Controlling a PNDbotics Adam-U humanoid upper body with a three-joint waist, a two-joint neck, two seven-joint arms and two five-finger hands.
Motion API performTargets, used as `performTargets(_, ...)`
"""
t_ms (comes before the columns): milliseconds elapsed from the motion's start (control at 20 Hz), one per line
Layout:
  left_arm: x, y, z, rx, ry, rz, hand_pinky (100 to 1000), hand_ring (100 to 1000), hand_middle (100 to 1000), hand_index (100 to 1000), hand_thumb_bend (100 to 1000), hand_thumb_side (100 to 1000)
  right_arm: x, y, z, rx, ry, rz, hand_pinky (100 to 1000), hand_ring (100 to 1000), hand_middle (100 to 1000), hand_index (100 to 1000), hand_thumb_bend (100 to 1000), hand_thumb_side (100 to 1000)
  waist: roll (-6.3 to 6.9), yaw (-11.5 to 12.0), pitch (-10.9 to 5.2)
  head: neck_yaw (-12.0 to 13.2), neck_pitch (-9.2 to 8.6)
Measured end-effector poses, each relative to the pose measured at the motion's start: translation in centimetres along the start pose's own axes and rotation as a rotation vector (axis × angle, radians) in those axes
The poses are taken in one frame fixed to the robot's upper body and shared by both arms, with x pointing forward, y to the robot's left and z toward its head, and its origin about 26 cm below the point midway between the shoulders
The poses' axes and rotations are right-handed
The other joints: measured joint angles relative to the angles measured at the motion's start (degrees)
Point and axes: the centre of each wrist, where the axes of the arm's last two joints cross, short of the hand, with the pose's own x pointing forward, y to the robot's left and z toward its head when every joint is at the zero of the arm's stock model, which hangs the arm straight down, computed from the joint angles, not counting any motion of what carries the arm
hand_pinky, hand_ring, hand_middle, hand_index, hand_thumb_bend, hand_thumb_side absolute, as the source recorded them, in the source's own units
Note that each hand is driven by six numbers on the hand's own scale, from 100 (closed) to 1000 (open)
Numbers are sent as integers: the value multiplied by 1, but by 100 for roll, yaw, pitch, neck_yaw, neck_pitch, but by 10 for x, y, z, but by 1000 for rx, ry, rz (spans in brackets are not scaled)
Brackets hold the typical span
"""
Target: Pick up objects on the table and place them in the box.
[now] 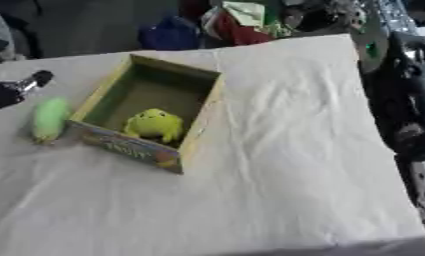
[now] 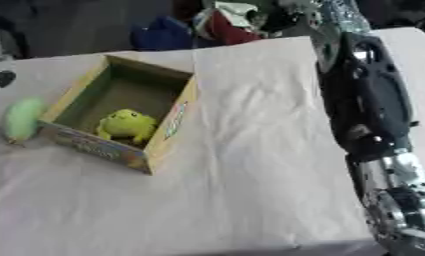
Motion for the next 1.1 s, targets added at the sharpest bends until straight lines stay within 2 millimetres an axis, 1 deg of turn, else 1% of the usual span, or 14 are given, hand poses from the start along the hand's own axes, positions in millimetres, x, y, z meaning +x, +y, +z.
performTargets(200, -14, -2, -5, -96, 22, -102, 738, 714, 730, 814, 761, 409, -5, 1, 4, 2, 17, -16, 706, 810, 803, 886, 274, 351, 28, -7, -3, 5, 39)
performTargets(300, -19, -3, -7, -138, 33, -141, 734, 700, 728, 814, 742, 398, -6, 3, 5, 6, 21, -20, 706, 810, 802, 885, 267, 354, 32, -7, -5, 6, 46)
performTargets(500, -26, -2, -12, -213, 60, -210, 723, 682, 713, 811, 729, 382, -6, 3, 5, 9, 24, -25, 704, 808, 800, 883, 251, 364, 29, -1, -7, 6, 49)
performTargets(750, -23, -5, -21, -294, 77, -261, 717, 683, 710, 808, 695, 368, -8, 8, 8, 14, 30, -42, 704, 807, 799, 881, 237, 371, 22, -2, -14, 4, 53)
performTargets(1000, -13, -12, -30, -371, 83, -305, 714, 686, 711, 808, 667, 362, -9, 9, 8, 16, 31, -45, 703, 807, 799, 881, 227, 376, 5, -28, -14, 4, 80)
performTargets(1100, -10, -14, -33, -389, 91, -322, 710, 685, 710, 808, 634, 356, -9, 9, 8, 16, 31, -46, 703, 807, 799, 881, 220, 380, 5, -43, -14, 4, 94)
